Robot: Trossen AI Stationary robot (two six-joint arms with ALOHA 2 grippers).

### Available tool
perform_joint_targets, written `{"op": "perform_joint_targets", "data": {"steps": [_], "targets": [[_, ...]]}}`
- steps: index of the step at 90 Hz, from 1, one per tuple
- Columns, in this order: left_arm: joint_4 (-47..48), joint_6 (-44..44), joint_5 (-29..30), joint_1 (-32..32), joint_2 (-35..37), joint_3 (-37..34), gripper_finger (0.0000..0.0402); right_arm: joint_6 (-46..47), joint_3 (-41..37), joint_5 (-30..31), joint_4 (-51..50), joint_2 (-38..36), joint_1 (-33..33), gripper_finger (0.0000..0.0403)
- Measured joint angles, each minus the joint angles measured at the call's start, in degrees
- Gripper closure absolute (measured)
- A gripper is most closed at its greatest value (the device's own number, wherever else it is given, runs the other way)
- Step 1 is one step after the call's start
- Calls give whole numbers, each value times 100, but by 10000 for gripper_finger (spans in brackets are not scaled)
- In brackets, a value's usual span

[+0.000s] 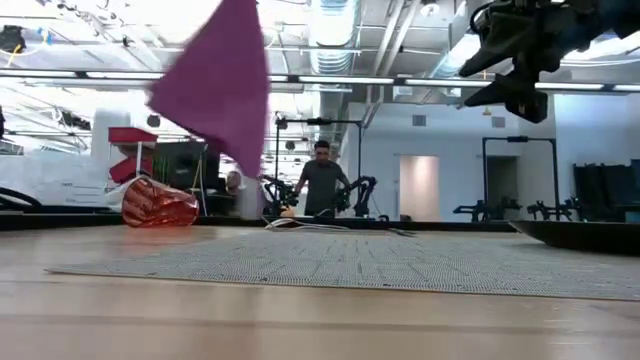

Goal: Set table place
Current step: Fold the violet table napkin

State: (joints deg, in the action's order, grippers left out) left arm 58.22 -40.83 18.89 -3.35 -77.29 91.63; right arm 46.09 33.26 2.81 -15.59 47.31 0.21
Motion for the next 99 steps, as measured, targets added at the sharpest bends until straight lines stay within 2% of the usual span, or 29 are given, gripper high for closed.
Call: {"op": "perform_joint_targets", "data": {"steps": [18, 30, 38, 56, 72, 86, 92, 99], "targets": [[-167, 703, -1624, -52, -1372, -287, 401, 0, 0, 0, -9, 0, 2, 223], [-276, 1287, -2533, -322, -2510, -364, 401, 0, 0, 0, -15, 0, 0, 223], [-567, 1443, -2920, -439, -2995, -349, 401, 3, 0, -1, -25, 0, 0, 223], [-1858, 1256, -2976, -403, -3054, -268, 401, 40, 0, -15, -57, 0, 17, 223], [-1878, 1374, -3467, -410, -3060, -270, 401, -145, 0, -117, -213, 107, 12, 223], [-1866, 1622, -4157, -455, -3070, -275, 401, -301, -2, -575, -161, 598, 2, 223], [-1879, 1638, -4524, -486, -3070, -275, 401, -306, -3, -628, -27, 817, 21, 223], [-1876, 1641, -4654, -567, -3070, -275, 401, -308, -7, -638, 223, 985, 57, 223]]}}
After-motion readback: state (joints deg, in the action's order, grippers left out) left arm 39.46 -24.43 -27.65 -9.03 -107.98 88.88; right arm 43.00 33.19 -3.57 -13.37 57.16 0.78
